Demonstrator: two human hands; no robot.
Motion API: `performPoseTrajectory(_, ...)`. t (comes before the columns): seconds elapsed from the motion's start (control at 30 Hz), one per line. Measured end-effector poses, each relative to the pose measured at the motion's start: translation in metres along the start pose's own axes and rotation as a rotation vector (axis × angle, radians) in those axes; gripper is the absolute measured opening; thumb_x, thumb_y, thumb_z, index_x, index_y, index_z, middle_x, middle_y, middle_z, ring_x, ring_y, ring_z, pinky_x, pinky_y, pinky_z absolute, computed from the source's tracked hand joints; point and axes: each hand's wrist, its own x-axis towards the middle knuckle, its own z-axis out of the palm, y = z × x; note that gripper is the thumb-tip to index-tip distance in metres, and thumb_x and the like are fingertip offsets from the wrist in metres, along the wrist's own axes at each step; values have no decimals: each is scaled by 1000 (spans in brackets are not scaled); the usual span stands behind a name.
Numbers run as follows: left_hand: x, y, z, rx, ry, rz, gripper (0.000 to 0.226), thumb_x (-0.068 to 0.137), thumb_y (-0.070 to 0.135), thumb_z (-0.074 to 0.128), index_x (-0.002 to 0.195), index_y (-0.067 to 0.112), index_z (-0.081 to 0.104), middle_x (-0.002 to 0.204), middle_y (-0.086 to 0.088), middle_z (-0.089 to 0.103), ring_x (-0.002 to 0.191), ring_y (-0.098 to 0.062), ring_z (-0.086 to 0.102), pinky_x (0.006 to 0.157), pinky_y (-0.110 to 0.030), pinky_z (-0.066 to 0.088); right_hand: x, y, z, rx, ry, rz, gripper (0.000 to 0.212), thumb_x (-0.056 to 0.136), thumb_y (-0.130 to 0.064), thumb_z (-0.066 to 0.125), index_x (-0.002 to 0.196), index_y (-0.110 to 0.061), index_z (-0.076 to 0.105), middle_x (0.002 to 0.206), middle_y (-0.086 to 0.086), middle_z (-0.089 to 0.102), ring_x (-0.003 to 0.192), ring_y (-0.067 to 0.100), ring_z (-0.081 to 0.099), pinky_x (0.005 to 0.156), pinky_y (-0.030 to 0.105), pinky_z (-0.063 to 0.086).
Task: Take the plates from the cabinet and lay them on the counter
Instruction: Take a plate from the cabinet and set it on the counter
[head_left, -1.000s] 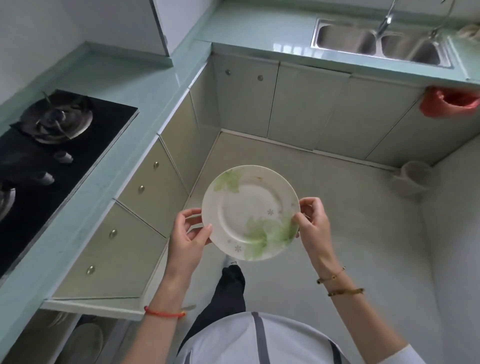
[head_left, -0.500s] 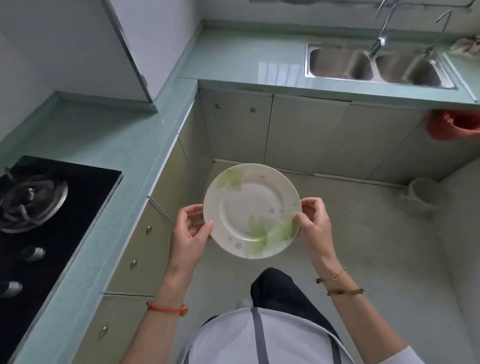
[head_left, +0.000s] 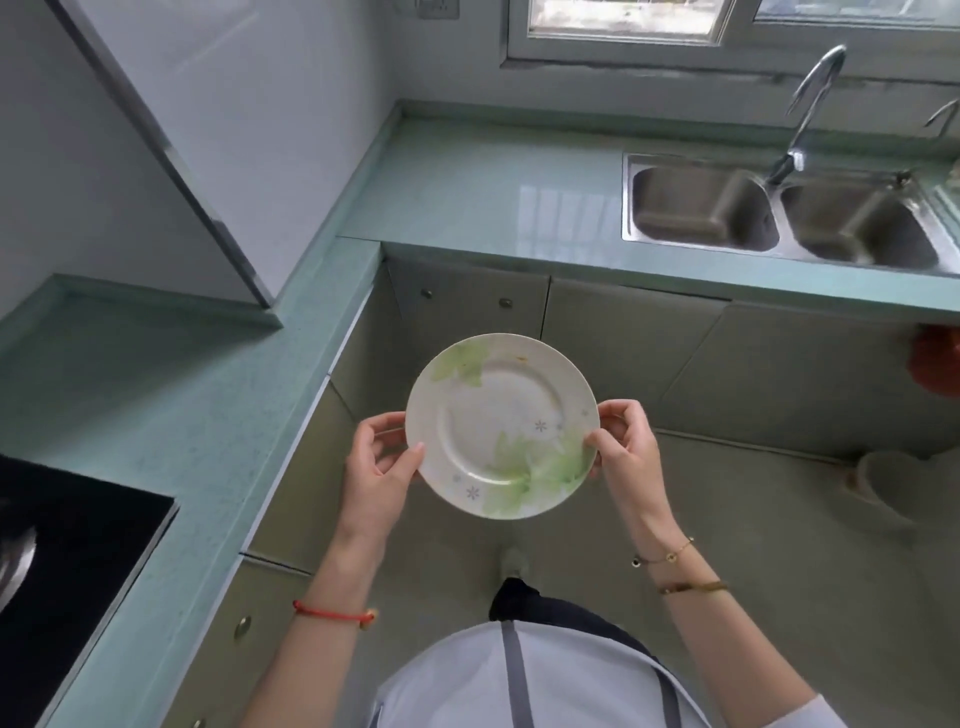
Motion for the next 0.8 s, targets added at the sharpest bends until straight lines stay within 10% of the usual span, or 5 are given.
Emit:
performPoseTrajectory(0.37, 173, 57, 66, 6, 98, 35, 33, 93, -5, 59, 121, 12, 55, 106, 4, 66, 80, 11, 68, 64, -13, 56, 191, -55, 39, -61, -78, -20, 22, 80, 0, 54, 95, -15, 55, 86, 12, 63, 59, 18, 52, 47, 22, 45)
performPoseTrajectory(0.8, 397, 97, 85, 17, 102, 37, 38, 87, -4, 63, 113, 23, 58, 105, 9, 65, 82, 13, 67, 62, -14, 56, 386, -93, 136, -79, -67, 6, 21, 83, 3, 53, 96, -14, 51, 92, 8, 61, 56, 16, 52, 46, 17, 45)
